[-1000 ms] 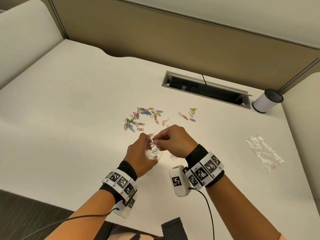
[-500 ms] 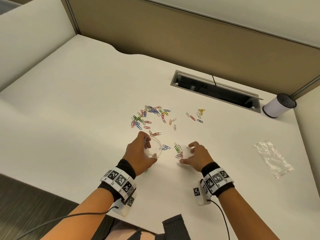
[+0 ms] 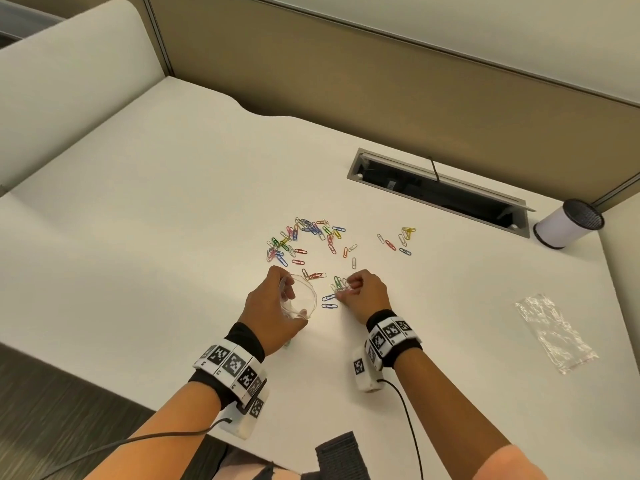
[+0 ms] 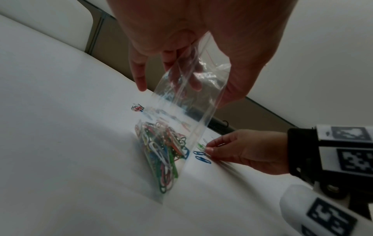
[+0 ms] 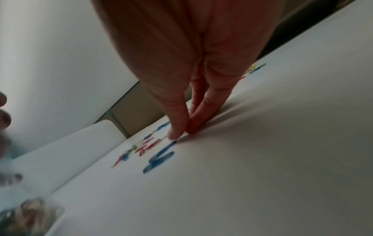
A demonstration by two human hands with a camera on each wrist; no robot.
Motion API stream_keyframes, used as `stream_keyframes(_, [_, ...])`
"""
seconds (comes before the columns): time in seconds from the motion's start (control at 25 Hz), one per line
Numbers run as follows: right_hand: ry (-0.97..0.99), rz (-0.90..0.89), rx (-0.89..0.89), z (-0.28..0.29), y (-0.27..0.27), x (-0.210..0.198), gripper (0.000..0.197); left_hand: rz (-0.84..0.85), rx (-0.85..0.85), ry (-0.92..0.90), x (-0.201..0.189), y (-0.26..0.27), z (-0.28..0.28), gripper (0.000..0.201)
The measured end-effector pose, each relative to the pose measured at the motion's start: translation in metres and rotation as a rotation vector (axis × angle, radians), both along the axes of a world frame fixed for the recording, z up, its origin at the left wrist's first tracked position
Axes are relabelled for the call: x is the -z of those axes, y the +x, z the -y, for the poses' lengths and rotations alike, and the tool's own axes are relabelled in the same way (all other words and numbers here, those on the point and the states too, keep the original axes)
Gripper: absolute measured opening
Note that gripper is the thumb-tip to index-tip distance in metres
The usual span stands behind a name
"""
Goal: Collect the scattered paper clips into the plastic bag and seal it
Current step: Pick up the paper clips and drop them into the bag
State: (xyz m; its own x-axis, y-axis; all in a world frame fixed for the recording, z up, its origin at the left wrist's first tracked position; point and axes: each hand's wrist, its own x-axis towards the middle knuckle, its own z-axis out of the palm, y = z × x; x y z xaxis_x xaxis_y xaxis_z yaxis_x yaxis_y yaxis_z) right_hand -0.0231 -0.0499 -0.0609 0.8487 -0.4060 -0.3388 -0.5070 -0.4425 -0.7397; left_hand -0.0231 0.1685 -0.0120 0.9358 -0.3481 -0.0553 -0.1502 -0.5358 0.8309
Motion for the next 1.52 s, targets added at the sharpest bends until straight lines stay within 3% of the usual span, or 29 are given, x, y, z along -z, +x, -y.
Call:
stream_keyframes(0.12, [0.032,0.067,0.017,0.008,0.011,-0.006,0.028,-0.001,-0.036,-0.009,-0.001,0.002,-0.005,0.05])
stream_keyframes(0.24, [-0.102,0.107,-0.002,0.027,0.024,-0.01,0.027,-0.013,-0.06,-0.004,0.0,0.005,-0.011,0.05])
stream_keyframes(0.44, [-0.263,-0.055,-0.392,0.034,0.057,0.002,0.067,-0.028,-0.088,-0.031,0.004,0.004,-0.013,0.05])
stream_keyframes(0.56, [-0.303,-0.082,-0.588,0.021,0.056,0.008,0.065,-0.026,-0.087,-0.03,0.004,0.004,-0.011,0.05])
stream_keyframes(0.8, [-0.306,-0.102,-0.757,0.001,0.012,0.003,0.08,-0.041,-0.073,-0.051,0.006,0.005,-0.002,0.05])
stream_keyframes(1.0, [-0.439,-0.048,-0.713,-0.006,-0.017,0.0,0.048,-0.032,-0.035,-0.045,0.002,0.005,0.008,0.051])
stream_keyframes(1.28, [-0.575,-0.025,-0.682,-0.005,-0.016,-0.001,0.024,-0.038,-0.002,-0.042,0.002,0.0,0.013,0.052])
stream_keyframes(1.52, [-0.408,0.005,-0.506,0.0,-0.022,-0.009,0.013,-0.039,0.018,-0.026,0.004,-0.003,0.011,0.051])
